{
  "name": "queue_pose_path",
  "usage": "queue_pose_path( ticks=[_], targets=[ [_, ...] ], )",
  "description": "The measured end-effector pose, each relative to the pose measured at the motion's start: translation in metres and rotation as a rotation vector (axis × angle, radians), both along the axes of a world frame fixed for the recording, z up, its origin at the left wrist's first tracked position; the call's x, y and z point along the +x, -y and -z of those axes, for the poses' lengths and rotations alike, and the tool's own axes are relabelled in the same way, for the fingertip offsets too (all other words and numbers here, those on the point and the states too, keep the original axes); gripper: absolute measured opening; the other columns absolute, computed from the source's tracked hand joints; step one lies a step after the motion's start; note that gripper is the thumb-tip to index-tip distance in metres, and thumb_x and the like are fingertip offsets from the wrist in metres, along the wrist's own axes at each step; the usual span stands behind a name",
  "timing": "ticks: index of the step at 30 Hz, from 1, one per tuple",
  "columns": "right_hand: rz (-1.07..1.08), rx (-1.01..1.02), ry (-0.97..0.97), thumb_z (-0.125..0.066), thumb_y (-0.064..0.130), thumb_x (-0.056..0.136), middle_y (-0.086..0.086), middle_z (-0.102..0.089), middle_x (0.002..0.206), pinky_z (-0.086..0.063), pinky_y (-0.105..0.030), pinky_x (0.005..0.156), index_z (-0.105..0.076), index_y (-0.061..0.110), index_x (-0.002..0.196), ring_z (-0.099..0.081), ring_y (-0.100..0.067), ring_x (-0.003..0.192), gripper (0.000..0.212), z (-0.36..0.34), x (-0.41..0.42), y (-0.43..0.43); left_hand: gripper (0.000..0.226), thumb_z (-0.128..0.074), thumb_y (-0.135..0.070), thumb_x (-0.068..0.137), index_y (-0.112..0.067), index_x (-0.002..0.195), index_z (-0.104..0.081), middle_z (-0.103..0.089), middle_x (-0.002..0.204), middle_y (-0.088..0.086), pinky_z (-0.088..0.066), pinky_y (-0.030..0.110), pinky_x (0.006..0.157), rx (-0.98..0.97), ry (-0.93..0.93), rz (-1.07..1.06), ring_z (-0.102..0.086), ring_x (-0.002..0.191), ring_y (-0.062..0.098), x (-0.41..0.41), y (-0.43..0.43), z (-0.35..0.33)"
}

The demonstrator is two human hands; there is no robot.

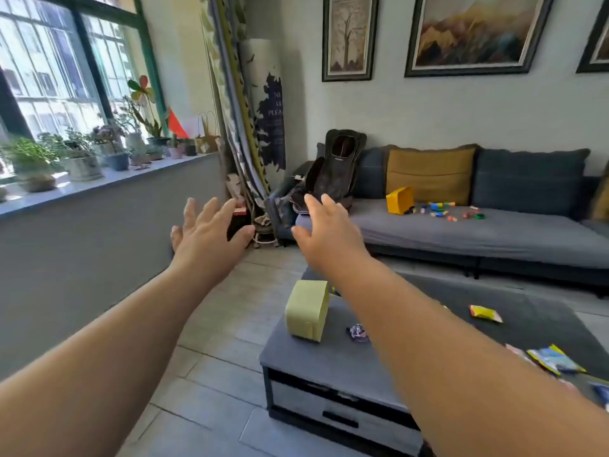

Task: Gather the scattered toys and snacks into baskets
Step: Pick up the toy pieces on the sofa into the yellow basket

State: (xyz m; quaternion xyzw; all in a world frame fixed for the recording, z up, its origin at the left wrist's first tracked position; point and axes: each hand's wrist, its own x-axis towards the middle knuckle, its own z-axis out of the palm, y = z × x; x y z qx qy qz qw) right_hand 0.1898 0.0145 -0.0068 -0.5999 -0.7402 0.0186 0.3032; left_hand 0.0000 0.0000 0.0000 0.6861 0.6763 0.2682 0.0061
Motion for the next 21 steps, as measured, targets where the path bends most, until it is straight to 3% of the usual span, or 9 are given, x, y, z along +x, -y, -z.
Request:
queue_pose_path(
  ticks=[9, 21],
  targets=[
    [0.064, -0.156, -0.011, -0.04, 0.042, 0.097, -0.004, -0.011, 0.159, -0.024, -0.048, 0.111, -0.018, 0.025, 0.15, -0.011, -0.025, 0.144, 0.059, 0.02, -0.135, -0.102, 0.065, -0.037, -0.054, 0.098, -0.027, 0.155, -0.019, -0.013, 0.164, 0.002, -0.009, 0.054, 0.12, -0.116, -0.032, 0.008, 0.006, 0.151, 0.027, -0.136, -0.115, 0.013],
    [0.13, -0.204, -0.035, -0.042, 0.043, 0.097, -0.003, -0.011, 0.159, -0.026, -0.047, 0.111, -0.018, 0.025, 0.15, -0.01, -0.023, 0.145, 0.06, 0.057, -0.201, -0.349, 0.066, -0.041, -0.047, 0.1, -0.026, 0.156, -0.014, -0.008, 0.165, -0.001, -0.009, 0.04, 0.121, -0.202, 0.073, 0.203, 0.003, 0.152, 0.019, -0.178, -0.355, 0.046]
  ],
)
